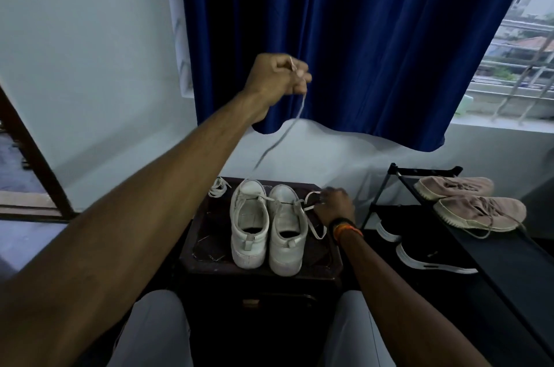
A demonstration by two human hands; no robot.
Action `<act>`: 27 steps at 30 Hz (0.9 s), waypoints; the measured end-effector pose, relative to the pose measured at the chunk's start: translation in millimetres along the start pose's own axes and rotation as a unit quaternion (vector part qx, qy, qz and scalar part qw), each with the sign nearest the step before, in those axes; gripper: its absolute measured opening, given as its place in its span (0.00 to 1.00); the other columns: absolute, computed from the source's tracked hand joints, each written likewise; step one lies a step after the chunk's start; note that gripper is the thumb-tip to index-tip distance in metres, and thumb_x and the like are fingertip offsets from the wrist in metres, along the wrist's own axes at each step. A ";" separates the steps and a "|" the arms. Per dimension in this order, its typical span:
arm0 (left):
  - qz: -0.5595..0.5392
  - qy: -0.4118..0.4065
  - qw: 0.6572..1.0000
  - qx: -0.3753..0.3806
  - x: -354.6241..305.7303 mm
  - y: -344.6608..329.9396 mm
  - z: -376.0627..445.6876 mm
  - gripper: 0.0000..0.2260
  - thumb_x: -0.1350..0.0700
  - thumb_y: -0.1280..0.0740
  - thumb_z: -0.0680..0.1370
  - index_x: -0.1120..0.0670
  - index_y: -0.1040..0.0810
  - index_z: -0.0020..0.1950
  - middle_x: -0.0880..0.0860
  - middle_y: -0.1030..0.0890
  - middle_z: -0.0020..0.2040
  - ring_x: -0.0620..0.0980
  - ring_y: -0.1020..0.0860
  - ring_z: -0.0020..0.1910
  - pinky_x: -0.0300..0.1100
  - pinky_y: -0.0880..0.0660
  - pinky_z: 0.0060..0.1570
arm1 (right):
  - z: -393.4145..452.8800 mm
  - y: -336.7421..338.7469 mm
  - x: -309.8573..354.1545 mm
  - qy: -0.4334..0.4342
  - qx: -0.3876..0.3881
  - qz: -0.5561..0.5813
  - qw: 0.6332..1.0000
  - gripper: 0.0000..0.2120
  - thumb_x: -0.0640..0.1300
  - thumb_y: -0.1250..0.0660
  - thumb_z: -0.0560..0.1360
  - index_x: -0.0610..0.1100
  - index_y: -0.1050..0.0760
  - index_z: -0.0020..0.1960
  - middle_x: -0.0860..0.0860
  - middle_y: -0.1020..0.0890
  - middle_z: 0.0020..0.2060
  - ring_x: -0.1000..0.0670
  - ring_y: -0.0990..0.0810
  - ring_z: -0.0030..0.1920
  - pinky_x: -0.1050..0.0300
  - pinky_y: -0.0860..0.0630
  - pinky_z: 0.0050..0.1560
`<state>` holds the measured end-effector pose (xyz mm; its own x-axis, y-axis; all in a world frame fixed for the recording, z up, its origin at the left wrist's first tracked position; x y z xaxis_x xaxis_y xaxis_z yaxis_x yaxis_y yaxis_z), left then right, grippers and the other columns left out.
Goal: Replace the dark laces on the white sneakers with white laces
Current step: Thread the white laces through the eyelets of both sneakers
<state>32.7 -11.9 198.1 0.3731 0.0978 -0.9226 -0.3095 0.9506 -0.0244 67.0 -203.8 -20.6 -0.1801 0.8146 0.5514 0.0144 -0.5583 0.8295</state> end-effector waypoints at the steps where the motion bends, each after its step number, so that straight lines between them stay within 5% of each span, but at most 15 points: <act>1: -0.004 0.013 1.000 0.015 10.1 -4.3 -5.3 0.05 0.71 0.33 0.78 0.70 0.21 0.53 0.68 0.18 0.49 0.51 0.15 0.43 0.44 0.16 0.44 | 1.6 5.3 8.4 0.023 -0.016 0.058 0.998 0.13 0.43 0.31 0.72 0.45 0.16 0.55 0.43 0.15 0.53 0.40 0.17 0.53 0.52 0.21 0.51; 4: -0.003 0.052 0.996 0.067 35.3 -16.2 -18.3 0.03 0.70 0.32 0.79 0.65 0.23 0.51 0.66 0.17 0.47 0.54 0.14 0.45 0.43 0.16 0.42 | 3.5 22.1 41.1 0.068 0.013 0.308 0.949 0.18 0.42 0.25 0.72 0.49 0.20 0.62 0.50 0.16 0.56 0.47 0.14 0.41 0.48 0.17 0.45; 8: 0.037 0.073 0.988 0.127 57.9 -29.1 -27.6 0.05 0.65 0.30 0.79 0.64 0.24 0.53 0.63 0.14 0.47 0.50 0.16 0.39 0.42 0.20 0.42 | 5.8 46.2 78.3 0.101 -0.009 0.469 0.877 0.13 0.37 0.27 0.76 0.40 0.21 0.59 0.43 0.16 0.51 0.45 0.15 0.39 0.50 0.18 0.41; 11: 0.053 0.074 0.988 0.126 70.9 -29.8 -29.8 0.05 0.62 0.29 0.79 0.61 0.24 0.51 0.61 0.14 0.45 0.53 0.20 0.39 0.44 0.23 0.38 | 5.3 45.1 79.4 0.113 -0.022 0.440 0.891 0.06 0.38 0.30 0.78 0.40 0.19 0.55 0.43 0.14 0.43 0.45 0.15 0.38 0.45 0.16 0.43; 14: 0.051 0.085 0.991 0.091 85.0 -22.8 -31.4 0.05 0.63 0.28 0.78 0.62 0.22 0.50 0.61 0.14 0.44 0.51 0.20 0.38 0.40 0.22 0.36 | 4.4 39.5 66.8 0.103 -0.036 0.328 0.938 0.18 0.43 0.26 0.75 0.45 0.23 0.64 0.51 0.17 0.54 0.49 0.15 0.37 0.49 0.17 0.43; 17: 0.117 0.090 0.985 0.088 104.1 -16.7 -35.7 0.06 0.62 0.26 0.76 0.64 0.18 0.50 0.57 0.14 0.41 0.47 0.19 0.38 0.38 0.22 0.40 | 4.3 38.0 48.1 0.061 -0.117 0.144 0.981 0.19 0.50 0.22 0.69 0.49 0.24 0.56 0.51 0.22 0.53 0.49 0.19 0.44 0.53 0.23 0.46; 22: 0.320 0.031 0.936 0.142 129.2 -13.9 -38.1 0.05 0.55 0.25 0.76 0.57 0.13 0.47 0.47 0.16 0.36 0.42 0.17 0.38 0.38 0.22 0.46 | -2.5 11.6 33.8 0.002 0.035 0.103 0.994 0.20 0.63 0.22 0.65 0.53 0.29 0.40 0.51 0.20 0.38 0.49 0.20 0.41 0.57 0.28 0.36; 27: 0.307 0.021 0.947 0.091 127.8 -5.7 -25.0 0.06 0.57 0.27 0.78 0.59 0.14 0.48 0.47 0.15 0.42 0.38 0.19 0.38 0.30 0.24 0.43 | -6.0 -11.4 20.0 0.016 0.106 0.075 0.991 0.18 0.60 0.21 0.65 0.46 0.17 0.37 0.50 0.16 0.35 0.50 0.18 0.40 0.55 0.21 0.41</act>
<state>60.2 -12.2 70.7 0.1343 0.6408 -0.7559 -0.2991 0.7534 0.5856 57.4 -182.1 -19.5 -0.1923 0.7172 0.6698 0.2486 -0.6246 0.7403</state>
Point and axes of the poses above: each hand's wrist, its own z-axis towards the middle knuckle, its own y-axis out of the back of the hand, x = y × z, the point moved 3 cm from there along z, towards the middle knuckle
